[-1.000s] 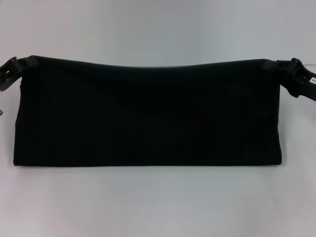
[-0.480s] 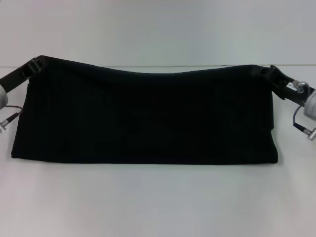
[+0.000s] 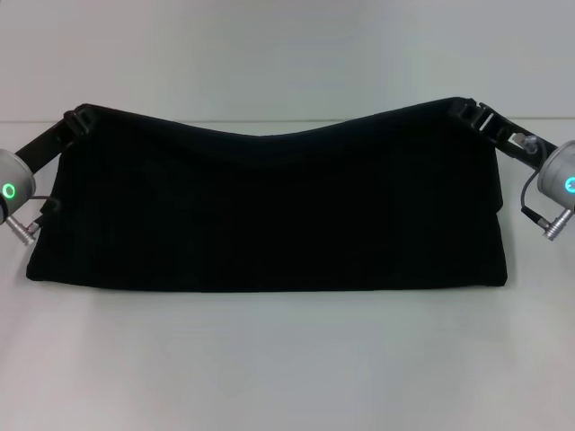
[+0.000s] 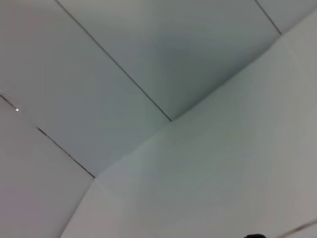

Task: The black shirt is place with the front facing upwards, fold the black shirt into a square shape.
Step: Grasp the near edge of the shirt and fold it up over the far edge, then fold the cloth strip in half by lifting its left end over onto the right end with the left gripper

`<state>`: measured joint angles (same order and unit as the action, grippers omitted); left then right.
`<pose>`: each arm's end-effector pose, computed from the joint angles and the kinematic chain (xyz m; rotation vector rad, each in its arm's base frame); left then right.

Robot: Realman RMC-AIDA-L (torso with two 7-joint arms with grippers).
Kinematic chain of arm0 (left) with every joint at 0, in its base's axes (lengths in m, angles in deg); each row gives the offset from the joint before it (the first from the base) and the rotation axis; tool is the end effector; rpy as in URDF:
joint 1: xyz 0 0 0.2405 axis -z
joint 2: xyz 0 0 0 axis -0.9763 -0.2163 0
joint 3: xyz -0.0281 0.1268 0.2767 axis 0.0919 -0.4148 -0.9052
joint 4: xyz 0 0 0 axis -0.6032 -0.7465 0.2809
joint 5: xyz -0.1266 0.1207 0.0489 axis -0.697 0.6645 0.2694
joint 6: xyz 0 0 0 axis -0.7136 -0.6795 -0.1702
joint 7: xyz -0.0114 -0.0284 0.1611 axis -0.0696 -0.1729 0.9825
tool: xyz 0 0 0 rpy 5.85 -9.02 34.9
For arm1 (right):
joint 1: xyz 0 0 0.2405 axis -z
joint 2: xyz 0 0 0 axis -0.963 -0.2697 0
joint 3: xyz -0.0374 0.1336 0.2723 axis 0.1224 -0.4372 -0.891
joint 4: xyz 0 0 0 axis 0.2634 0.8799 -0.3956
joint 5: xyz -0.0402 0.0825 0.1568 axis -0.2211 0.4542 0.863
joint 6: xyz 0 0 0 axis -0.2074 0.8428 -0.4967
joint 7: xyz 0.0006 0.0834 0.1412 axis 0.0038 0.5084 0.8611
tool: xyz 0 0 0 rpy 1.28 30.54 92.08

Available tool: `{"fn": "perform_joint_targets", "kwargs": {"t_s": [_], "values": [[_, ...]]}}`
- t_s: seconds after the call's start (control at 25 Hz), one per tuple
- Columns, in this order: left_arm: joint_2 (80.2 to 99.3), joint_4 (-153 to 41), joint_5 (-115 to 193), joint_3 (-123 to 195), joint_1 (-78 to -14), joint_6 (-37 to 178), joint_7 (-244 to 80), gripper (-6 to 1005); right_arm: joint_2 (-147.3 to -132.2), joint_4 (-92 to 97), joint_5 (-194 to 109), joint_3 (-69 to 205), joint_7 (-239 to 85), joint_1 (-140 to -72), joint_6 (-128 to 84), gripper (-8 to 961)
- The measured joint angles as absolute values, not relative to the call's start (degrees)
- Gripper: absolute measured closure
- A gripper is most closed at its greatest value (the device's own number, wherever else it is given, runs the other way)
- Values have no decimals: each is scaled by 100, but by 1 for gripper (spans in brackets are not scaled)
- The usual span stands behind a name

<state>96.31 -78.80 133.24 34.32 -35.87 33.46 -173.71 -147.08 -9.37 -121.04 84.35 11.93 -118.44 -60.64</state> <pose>-0.3256 0.4532 0.0007 -1.5414 -1.3483 -0.9159 0.2758 0.4606 -0.0407 -1.7502 1.3982 1.0020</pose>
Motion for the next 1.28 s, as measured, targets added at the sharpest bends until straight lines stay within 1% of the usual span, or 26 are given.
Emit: {"fn": "perform_joint_targets", "kwargs": {"t_s": [0.28,0.32,0.64,0.76,0.92,1.08,1.28], "values": [[9722,-7657,12525,3451,-3649,3356,-16333,930,-14716,-662,-11595,8416,685,-11994,-5608,783],[9726,-7637,12475,3460,-3660,3358,-16286,889,-14715,-637,-11552,8418,696,-12010,-5535,781],[9729,-7609,12211,3475,-3820,3352,-16246,571,-14712,-606,-11424,8381,689,-12019,-5512,452],[9697,-7602,12227,3406,-3882,3240,-16396,456,-14694,-610,-11311,8422,662,-11956,-5700,324],[9591,-7747,12450,2983,-4119,2689,-17229,303,-14654,-888,-11548,8800,599,-11705,-6596,236],[9519,-8204,12992,2784,-4491,1689,-18398,302,-14646,-1430,-11911,9512,418,-11393,-7496,147],[9469,-8977,13921,2822,-4982,529,-19959,300,-14651,-1905,-12592,10416,-518,-11001,-8609,120]]}}
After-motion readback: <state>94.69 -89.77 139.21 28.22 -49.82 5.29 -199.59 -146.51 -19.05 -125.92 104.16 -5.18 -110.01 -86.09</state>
